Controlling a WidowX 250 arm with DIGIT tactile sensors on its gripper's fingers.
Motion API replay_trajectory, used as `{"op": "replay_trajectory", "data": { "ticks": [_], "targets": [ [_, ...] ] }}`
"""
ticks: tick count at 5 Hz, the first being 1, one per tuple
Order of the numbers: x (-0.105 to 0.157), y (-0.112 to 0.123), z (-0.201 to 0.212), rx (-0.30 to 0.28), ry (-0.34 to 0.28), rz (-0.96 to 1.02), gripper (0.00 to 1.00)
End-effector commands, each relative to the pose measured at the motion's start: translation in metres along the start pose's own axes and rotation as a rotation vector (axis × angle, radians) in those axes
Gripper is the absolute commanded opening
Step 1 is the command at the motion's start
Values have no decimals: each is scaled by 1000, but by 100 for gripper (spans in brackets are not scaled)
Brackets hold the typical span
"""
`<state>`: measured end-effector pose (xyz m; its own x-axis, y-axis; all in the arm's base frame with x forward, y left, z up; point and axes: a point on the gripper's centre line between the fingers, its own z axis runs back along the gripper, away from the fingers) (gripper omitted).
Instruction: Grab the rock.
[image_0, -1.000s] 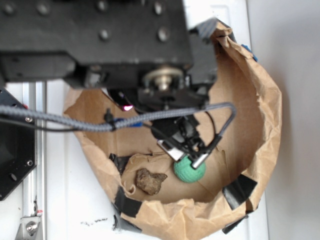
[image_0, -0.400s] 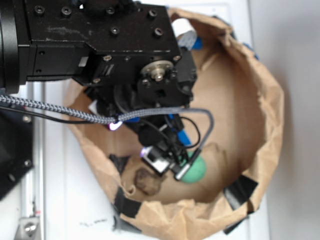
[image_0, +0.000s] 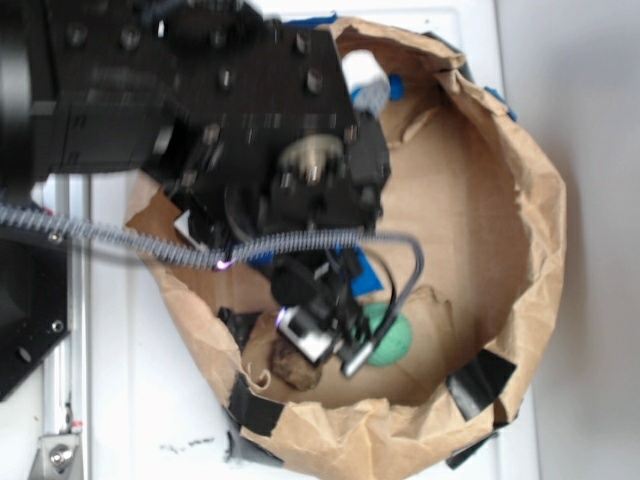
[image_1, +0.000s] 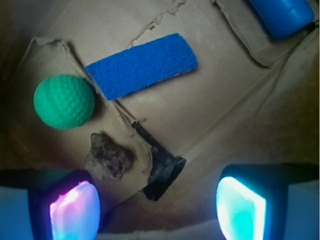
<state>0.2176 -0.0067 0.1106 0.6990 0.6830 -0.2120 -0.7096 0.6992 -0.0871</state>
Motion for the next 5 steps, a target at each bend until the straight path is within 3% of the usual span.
{"op": "replay_trajectory", "data": {
  "ticks": [1, 3, 5],
  "targets": [
    [-2, 3, 8, -21, -35, -10, 100],
    [-2, 3, 8, -21, -35, -10, 100],
    [13, -13, -6, -33, -66, 74, 100]
  ]
}}
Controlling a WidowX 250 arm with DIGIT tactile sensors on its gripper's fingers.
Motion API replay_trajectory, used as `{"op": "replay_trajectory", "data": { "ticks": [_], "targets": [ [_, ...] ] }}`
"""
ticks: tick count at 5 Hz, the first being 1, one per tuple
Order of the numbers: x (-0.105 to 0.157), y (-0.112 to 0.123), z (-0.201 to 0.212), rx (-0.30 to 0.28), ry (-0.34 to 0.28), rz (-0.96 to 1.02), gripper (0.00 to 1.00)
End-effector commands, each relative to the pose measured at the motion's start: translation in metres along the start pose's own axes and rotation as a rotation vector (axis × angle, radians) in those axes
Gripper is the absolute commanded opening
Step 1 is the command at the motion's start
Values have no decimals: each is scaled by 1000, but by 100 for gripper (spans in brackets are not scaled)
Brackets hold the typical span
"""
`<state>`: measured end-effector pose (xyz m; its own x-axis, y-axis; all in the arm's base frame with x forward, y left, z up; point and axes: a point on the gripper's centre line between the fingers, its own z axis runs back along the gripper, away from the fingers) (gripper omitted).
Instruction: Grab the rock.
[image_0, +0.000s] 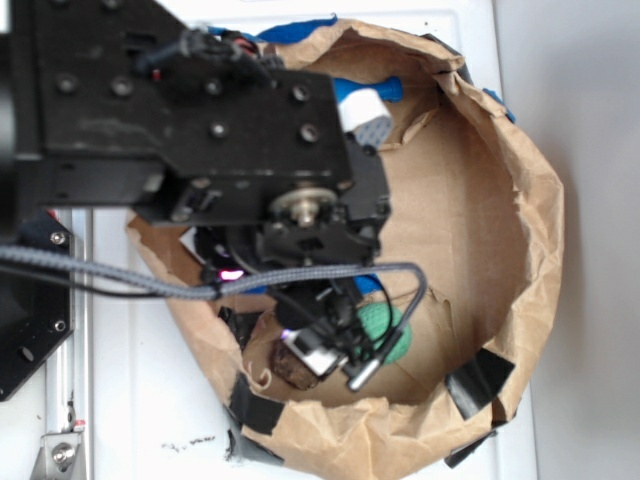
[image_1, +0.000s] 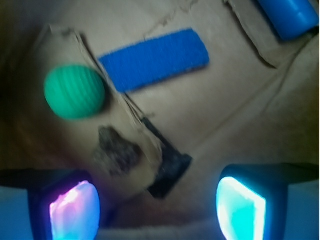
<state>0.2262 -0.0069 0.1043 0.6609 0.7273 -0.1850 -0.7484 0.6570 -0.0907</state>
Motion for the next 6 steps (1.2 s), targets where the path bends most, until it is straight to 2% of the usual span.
{"op": "replay_trajectory", "data": {
  "ticks": [1, 2, 4, 6],
  "targets": [
    [6, -14, -10, -4, -33, 15, 100],
    [-7, -21, -28, 6, -42, -37, 100],
    [-18, -26, -36, -13, 49, -69, 100],
    [-18, -21, -34, 2, 67, -77, 100]
  ]
}}
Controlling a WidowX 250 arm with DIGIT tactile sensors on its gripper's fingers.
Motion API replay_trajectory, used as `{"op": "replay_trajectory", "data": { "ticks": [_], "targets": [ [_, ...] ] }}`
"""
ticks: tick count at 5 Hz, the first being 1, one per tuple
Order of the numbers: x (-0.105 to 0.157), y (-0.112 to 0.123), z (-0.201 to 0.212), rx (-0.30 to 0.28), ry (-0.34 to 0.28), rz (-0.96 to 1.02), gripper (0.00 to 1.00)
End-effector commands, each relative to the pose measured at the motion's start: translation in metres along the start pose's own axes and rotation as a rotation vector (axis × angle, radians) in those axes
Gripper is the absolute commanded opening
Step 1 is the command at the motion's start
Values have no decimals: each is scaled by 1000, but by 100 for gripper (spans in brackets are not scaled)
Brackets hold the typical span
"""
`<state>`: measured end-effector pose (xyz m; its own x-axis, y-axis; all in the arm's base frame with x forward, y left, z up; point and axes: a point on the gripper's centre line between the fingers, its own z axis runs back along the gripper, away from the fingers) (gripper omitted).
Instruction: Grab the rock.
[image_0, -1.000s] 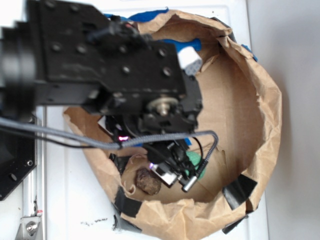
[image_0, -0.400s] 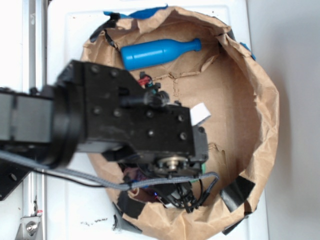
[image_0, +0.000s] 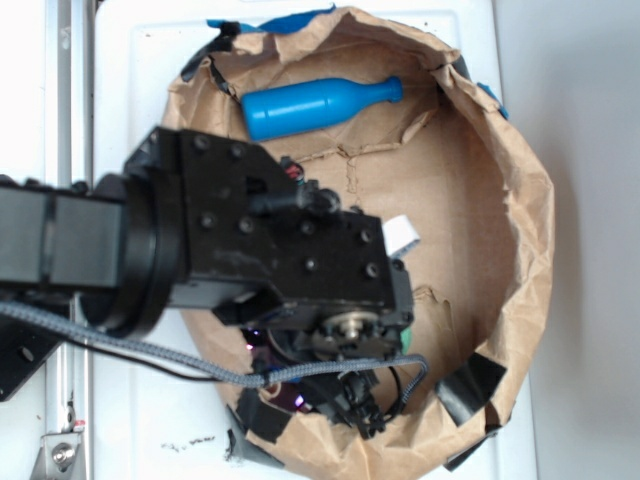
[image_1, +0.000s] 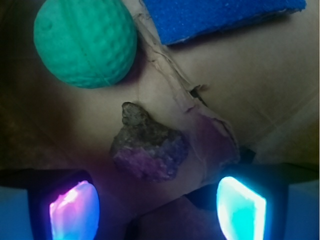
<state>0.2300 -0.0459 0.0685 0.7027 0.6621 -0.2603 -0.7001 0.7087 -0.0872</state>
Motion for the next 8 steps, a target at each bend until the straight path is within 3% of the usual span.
{"op": "replay_trajectory", "data": {
  "ticks": [1, 3, 6, 8],
  "targets": [
    [0, 3, 6, -19, -14, -16, 100],
    [17, -10, -5, -105, -114, -10, 100],
    [14, -2, -27, -27, -37, -17, 100],
    [9, 1, -27, -24, -35, -48, 100]
  ]
}}
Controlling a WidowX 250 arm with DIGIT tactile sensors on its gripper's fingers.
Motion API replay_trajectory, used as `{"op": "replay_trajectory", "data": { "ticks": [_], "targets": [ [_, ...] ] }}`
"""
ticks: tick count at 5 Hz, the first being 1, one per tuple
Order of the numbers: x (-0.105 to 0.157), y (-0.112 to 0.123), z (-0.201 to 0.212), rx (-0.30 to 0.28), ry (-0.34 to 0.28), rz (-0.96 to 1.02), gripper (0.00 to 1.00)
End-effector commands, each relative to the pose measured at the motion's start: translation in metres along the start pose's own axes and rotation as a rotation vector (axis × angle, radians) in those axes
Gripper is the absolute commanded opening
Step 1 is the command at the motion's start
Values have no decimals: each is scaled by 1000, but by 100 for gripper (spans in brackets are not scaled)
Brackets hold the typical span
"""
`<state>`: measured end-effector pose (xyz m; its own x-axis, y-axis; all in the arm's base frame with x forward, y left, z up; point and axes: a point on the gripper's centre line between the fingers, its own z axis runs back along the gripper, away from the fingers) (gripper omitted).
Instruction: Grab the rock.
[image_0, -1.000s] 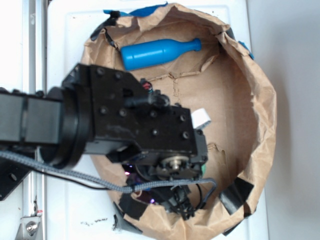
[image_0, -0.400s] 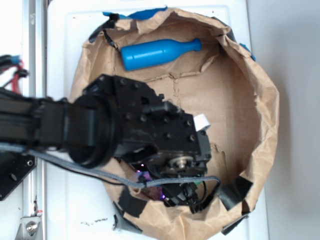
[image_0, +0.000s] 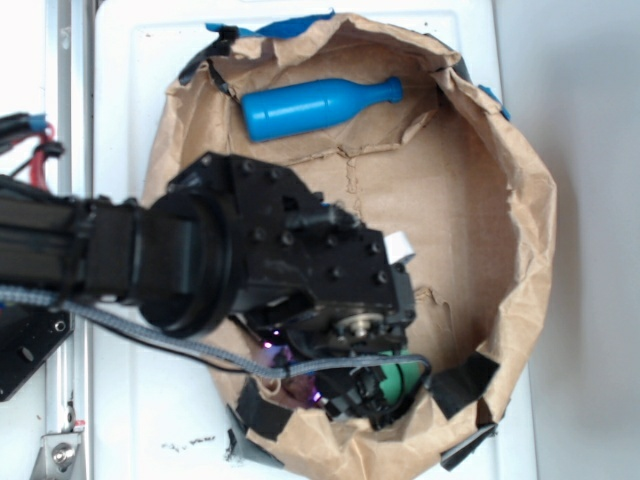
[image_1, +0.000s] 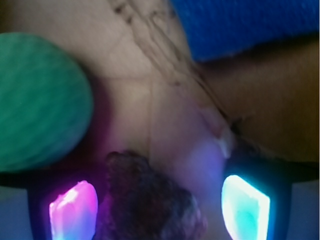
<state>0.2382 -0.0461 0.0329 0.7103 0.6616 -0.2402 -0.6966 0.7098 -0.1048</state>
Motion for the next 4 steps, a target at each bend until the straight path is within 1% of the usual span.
{"op": "replay_trajectory", "data": {
  "ticks": [1, 2, 4],
  "targets": [
    [-7, 8, 3, -19, -6, -42, 60],
    [-8, 8, 4, -29, 1, -35, 0],
    [-3, 5, 9, -34, -3, -32, 0]
  ]
}}
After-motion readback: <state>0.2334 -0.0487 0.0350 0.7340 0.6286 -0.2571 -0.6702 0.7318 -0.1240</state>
